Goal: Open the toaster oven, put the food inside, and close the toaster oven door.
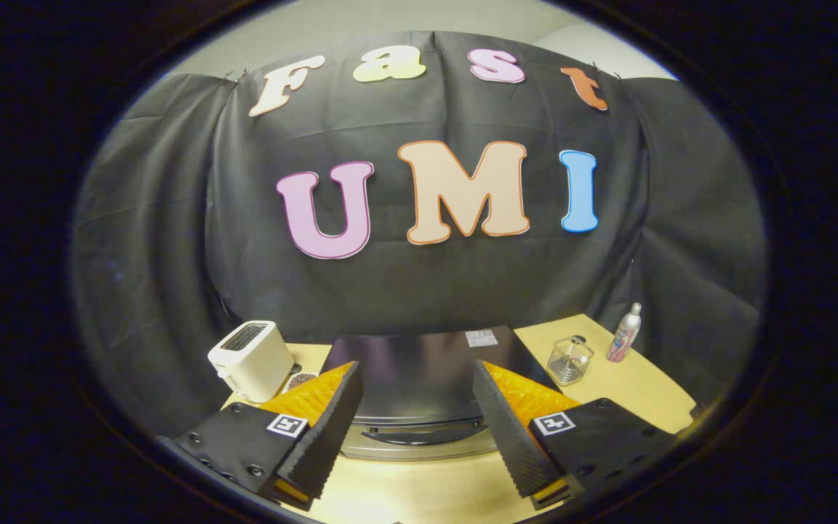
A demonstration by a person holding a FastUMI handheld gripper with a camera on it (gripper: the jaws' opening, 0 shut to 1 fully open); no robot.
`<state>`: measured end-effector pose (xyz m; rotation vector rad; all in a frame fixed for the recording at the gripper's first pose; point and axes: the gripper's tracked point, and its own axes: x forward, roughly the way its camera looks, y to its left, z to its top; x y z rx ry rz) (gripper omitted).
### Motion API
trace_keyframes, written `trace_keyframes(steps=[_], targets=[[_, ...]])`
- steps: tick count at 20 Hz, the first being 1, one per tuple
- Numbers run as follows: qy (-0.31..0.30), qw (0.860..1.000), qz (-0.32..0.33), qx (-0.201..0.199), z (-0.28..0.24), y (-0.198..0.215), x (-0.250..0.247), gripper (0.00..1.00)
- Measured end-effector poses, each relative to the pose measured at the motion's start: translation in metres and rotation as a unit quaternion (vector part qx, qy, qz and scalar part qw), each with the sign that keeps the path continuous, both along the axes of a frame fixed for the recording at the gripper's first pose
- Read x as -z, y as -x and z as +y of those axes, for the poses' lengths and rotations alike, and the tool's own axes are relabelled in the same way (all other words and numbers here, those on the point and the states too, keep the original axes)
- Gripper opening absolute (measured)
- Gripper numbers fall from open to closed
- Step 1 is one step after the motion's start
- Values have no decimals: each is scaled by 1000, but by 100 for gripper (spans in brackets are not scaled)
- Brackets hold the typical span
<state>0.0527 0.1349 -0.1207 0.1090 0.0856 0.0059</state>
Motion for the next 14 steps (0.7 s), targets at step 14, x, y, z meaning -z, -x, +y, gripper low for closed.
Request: trace_keyframes(steps=[14], targets=[[-4,1000,7,23,19,-38,80,97]])
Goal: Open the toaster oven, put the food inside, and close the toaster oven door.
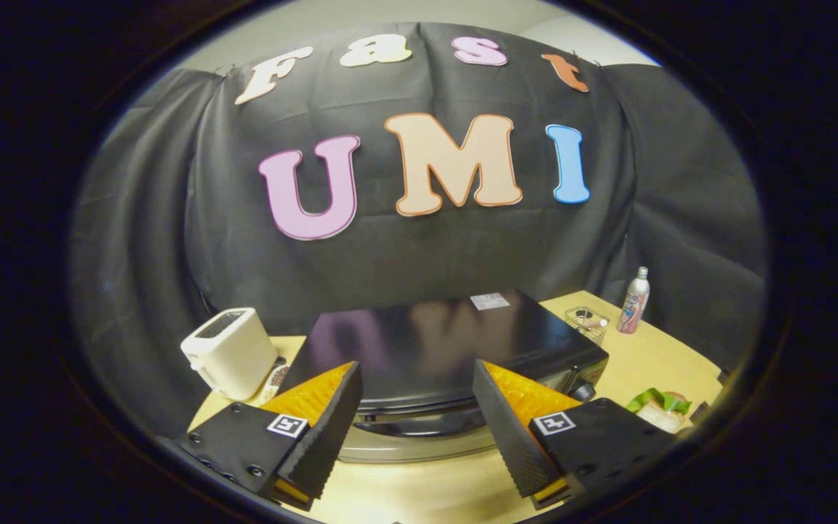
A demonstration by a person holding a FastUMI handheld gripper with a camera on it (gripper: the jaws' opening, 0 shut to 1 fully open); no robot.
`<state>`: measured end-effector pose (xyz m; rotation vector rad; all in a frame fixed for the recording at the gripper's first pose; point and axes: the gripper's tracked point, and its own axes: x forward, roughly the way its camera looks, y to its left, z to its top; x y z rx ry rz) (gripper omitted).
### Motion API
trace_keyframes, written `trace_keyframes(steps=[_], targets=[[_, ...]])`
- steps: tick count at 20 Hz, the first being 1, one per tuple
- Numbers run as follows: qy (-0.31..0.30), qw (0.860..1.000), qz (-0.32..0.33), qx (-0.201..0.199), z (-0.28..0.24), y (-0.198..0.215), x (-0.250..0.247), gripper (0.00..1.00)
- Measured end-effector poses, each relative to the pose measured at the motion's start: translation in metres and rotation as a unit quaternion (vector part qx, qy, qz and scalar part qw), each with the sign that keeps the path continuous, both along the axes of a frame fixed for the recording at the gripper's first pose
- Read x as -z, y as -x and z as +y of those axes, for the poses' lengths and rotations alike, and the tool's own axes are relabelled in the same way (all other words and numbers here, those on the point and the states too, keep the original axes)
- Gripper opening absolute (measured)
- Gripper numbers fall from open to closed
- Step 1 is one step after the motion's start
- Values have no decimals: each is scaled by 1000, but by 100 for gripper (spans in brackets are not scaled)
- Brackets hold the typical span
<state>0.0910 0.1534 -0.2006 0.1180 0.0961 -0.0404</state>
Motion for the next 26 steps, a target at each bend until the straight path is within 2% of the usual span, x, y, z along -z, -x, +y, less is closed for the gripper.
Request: trace_keyframes(steps=[4,9,14,21,26], targets=[[28,1000,13,-1,-1,-5,24,97],[12,1000,-17,-2,-2,-7,25,97],[18,1000,-19,4,-4,-4,30,97],[2,1000,-8,28,-9,41,51,97],[-16,998,7,68,-14,80,78,97]])
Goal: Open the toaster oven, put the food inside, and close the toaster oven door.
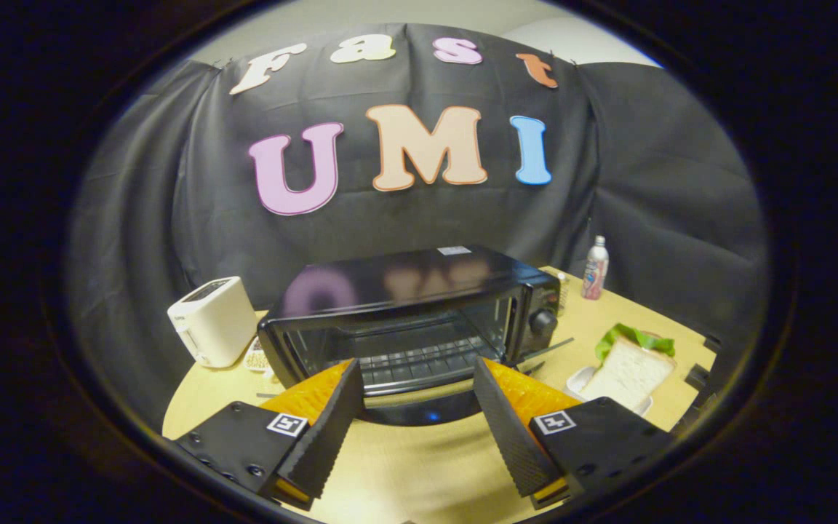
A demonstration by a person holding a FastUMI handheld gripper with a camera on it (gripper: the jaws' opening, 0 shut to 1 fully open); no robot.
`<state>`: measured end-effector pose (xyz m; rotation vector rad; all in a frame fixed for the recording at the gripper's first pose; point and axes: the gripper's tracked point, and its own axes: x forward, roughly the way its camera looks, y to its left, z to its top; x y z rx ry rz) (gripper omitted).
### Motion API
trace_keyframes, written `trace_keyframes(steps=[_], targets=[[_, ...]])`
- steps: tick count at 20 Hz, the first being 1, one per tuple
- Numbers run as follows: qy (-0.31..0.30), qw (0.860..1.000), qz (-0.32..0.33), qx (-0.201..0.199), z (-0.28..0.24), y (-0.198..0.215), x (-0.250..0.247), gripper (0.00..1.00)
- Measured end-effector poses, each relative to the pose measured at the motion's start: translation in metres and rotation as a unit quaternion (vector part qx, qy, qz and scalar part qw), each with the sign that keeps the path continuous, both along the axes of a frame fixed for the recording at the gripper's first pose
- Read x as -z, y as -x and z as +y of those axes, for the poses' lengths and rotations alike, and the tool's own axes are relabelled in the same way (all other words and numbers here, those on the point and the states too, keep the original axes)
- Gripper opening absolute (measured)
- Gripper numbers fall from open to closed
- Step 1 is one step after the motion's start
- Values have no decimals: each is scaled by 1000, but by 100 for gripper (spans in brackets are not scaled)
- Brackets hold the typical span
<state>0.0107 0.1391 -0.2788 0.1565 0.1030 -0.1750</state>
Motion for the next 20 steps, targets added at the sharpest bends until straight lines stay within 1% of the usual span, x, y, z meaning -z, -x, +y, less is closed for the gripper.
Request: trace_keyframes(steps=[8,12,14,16,17,19,20], targets=[[-11,998,55,26,-5,37,56,97],[29,992,122,27,-4,41,95,97],[51,988,148,15,-3,36,111,97],[48,984,169,-14,5,30,125,95],[52,982,178,-25,7,30,130,91],[52,980,186,-42,9,30,139,91],[39,981,183,-47,9,29,139,91]])
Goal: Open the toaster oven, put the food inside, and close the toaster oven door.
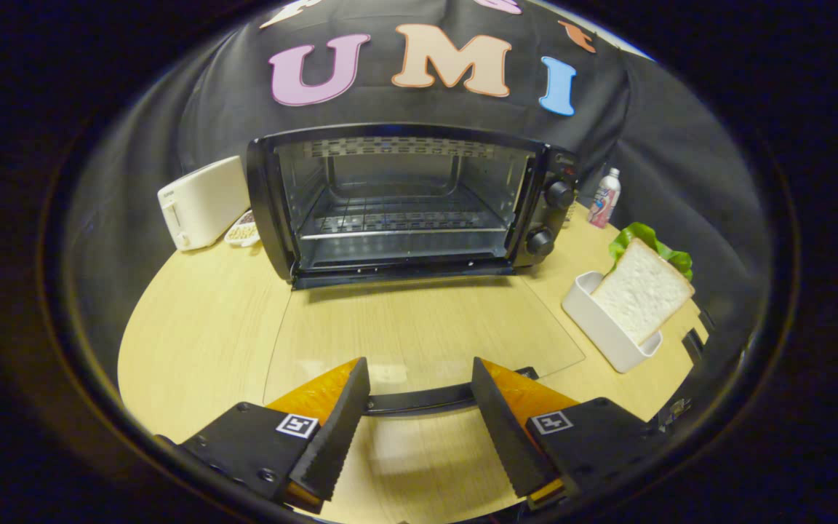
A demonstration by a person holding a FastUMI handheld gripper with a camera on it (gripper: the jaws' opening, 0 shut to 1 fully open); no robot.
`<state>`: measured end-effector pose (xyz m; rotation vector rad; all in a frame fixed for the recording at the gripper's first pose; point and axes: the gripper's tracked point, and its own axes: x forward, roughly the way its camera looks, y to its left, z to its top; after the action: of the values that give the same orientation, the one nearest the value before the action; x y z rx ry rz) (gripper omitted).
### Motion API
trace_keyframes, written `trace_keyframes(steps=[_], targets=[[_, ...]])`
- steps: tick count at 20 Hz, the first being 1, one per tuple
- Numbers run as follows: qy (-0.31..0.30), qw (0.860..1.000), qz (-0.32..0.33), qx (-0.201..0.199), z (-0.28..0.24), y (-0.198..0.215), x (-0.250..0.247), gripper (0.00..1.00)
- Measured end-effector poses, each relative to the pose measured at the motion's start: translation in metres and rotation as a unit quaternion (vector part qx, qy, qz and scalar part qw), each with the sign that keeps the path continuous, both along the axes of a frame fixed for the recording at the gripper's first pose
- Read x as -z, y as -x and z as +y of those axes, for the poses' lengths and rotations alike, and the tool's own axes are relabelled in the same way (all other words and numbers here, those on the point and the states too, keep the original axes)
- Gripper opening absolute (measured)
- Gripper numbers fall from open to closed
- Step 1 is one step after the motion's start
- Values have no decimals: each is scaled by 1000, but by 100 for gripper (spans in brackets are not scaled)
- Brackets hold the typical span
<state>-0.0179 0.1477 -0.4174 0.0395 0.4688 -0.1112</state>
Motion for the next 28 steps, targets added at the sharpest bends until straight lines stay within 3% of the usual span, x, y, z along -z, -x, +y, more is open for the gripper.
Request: trace_keyframes(steps=[3,7,9,15,20,23,28], targets=[[-32,999,10,-5,-4,-4,4,90],[-7,997,43,-66,-12,8,-18,89],[4,997,28,-72,-32,9,-39,89],[11,999,-35,-5,-158,0,-114,89],[-3,996,-62,62,-262,-4,-127,88],[-23,995,-59,74,-296,-6,-116,89],[-65,997,-31,38,-311,-15,-88,89]])
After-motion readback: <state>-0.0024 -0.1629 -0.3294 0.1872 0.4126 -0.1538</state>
